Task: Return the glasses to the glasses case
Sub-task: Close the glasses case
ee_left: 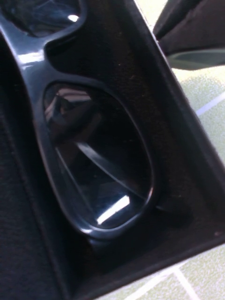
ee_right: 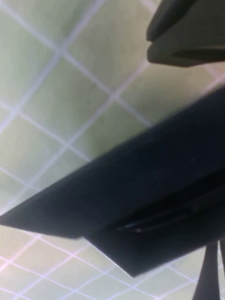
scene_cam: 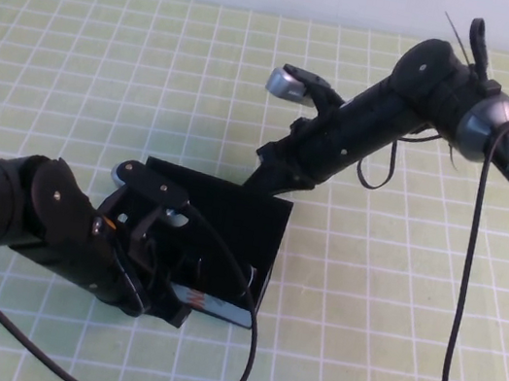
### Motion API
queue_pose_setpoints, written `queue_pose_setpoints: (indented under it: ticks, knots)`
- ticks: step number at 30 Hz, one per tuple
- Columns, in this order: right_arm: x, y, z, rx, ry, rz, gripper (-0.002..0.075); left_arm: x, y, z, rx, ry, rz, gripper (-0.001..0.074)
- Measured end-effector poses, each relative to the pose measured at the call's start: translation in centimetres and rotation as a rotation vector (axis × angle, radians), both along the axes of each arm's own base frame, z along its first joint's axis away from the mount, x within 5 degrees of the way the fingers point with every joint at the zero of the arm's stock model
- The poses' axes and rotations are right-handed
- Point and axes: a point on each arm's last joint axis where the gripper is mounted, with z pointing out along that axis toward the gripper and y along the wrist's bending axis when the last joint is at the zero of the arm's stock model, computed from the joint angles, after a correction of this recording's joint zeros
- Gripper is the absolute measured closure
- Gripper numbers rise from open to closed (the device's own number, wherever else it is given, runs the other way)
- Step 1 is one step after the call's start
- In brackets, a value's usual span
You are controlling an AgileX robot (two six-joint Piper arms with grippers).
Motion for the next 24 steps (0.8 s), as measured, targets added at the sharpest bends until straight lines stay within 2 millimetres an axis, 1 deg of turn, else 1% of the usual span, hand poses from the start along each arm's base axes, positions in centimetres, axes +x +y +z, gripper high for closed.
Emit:
queue_pose_setpoints:
  ticks: [6, 8, 11, 17, 19, 21, 24]
  knots:
    - [-1.8, 2.8, -0.1, -0.008, -0.004, 0.068, 0.0743, 0.0, 0.0, 0.0, 0.0, 0.0, 0.0, 0.0738]
    - [-2.5, 3.8, 0.2, -0.006, -0.007, 0.092, 0.0743, 0.0, 0.0, 0.0, 0.0, 0.0, 0.0, 0.0738]
    - [-3.2, 4.7, 0.9, -0.002, -0.016, 0.112, 0.0743, 0.0, 0.0, 0.0, 0.0, 0.0, 0.0, 0.0738]
    - [-4.1, 4.3, 4.0, 0.011, -0.051, 0.101, 0.0743, 0.0, 0.0, 0.0, 0.007, -0.006, -0.016, 0.0738]
    - [-4.6, 4.0, 4.6, 0.009, -0.048, 0.1, 0.0743, 0.0, 0.0, 0.1, 0.021, -0.006, -0.042, 0.0738]
    - [-5.4, 3.6, 5.0, 0.002, -0.034, 0.102, 0.0743, -0.1, 0.1, 0.5, 0.047, -0.006, -0.093, 0.0738]
    - [-6.3, 3.0, 4.9, -0.014, -0.002, 0.101, 0.0743, -0.2, 0.2, 1.9, 0.095, -0.012, -0.182, 0.0738]
